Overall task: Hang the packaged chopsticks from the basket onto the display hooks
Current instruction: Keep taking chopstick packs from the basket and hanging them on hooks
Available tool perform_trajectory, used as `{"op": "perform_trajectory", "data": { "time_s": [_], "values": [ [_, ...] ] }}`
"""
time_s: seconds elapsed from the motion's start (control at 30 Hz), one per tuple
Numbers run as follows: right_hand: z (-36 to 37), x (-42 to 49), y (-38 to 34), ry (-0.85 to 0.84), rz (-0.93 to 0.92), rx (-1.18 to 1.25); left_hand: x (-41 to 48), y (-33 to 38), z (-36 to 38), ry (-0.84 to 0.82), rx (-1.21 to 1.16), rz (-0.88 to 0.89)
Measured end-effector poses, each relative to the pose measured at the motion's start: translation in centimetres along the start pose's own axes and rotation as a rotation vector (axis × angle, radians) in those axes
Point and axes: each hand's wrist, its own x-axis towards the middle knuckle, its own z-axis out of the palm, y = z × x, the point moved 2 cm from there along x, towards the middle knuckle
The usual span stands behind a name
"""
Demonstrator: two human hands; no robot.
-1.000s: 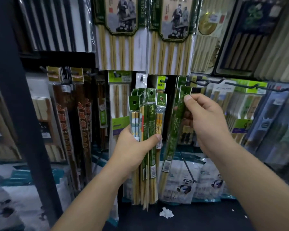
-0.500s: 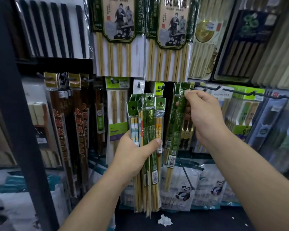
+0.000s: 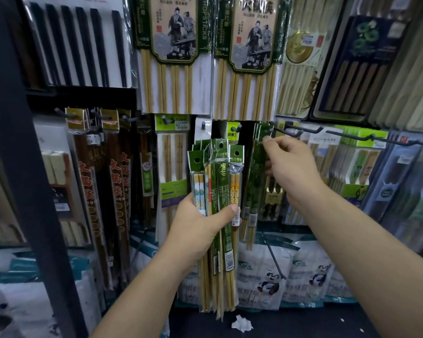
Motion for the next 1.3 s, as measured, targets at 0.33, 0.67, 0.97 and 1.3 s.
{"op": "perform_trajectory", "data": {
  "time_s": [0.33,0.67,0.97,1.3],
  "values": [
    [0.2,-5.3,0.6,-0.152,-0.064,0.008,0.0,0.1,0.1,-0.050,-0.055,0.015],
    [0.8,-6.3,0.3,-0.162,-0.099,0.111,-0.2,0.0,0.7,-0.098,-0.121,0.014],
    [-0.9,-3.7,-1.6,0.011,-0.085,0.236,-0.5,0.2,0.2,-0.063,-0.206,0.006],
    [-1.0,-2.2,-0.9,0.059,-0.030,0.180,-0.7,0.5,0.6,-0.068,-0.218,-0.014]
  ]
}}
